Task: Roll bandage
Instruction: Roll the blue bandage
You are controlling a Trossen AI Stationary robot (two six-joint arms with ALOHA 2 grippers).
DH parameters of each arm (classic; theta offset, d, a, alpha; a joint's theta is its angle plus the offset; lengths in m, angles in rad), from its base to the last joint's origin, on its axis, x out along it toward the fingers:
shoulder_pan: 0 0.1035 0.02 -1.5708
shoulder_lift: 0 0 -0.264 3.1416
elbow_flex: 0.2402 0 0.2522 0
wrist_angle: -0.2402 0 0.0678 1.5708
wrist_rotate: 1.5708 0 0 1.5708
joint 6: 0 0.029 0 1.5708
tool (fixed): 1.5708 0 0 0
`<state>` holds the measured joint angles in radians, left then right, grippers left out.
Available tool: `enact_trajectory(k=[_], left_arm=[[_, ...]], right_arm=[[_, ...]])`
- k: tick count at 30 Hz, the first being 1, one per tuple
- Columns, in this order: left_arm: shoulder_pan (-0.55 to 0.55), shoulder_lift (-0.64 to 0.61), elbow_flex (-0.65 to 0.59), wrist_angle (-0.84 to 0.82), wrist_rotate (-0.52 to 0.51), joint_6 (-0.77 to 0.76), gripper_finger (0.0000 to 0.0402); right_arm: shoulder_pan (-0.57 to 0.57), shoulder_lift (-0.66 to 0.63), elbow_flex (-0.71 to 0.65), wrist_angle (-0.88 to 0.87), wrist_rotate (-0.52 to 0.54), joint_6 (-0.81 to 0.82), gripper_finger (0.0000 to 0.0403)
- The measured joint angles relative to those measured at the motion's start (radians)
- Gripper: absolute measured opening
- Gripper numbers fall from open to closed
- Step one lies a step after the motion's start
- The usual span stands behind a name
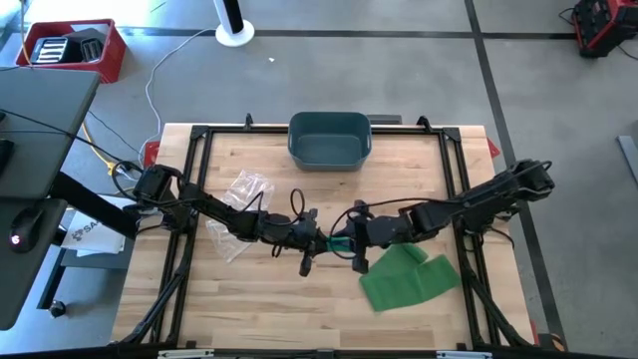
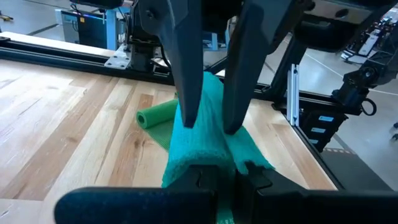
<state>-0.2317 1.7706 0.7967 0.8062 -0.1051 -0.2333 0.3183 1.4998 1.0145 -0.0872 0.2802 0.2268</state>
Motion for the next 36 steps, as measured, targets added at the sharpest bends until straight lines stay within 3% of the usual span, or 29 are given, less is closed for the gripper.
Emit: enact_trajectory(k=[6,15,23,36], left_arm=[[0.000,0.000,0.000,0.000,-0.001,0.000,0.0007],[0.002,0.000,-0.001,-0.009,-0.002,-0.016,0.0007],[0.028,0.001,-0.002,-0.009,-0.002,-0.158,0.0007],[0.044,0.000,0.001,0.002,0.026,-0.194,0.0007]], right_arm=[[0.000,0.006,0.000,-0.001,-0.074,-0.001,0.0069],[0.000,0.027,0.000,-0.002,-0.071,-0.087,0.0064],[0.057,0.045,0.001,0.001,0.135,-0.214,0.0004],[0.184,-0.026,0.000,0.002,0.471,-0.278,0.0000]])
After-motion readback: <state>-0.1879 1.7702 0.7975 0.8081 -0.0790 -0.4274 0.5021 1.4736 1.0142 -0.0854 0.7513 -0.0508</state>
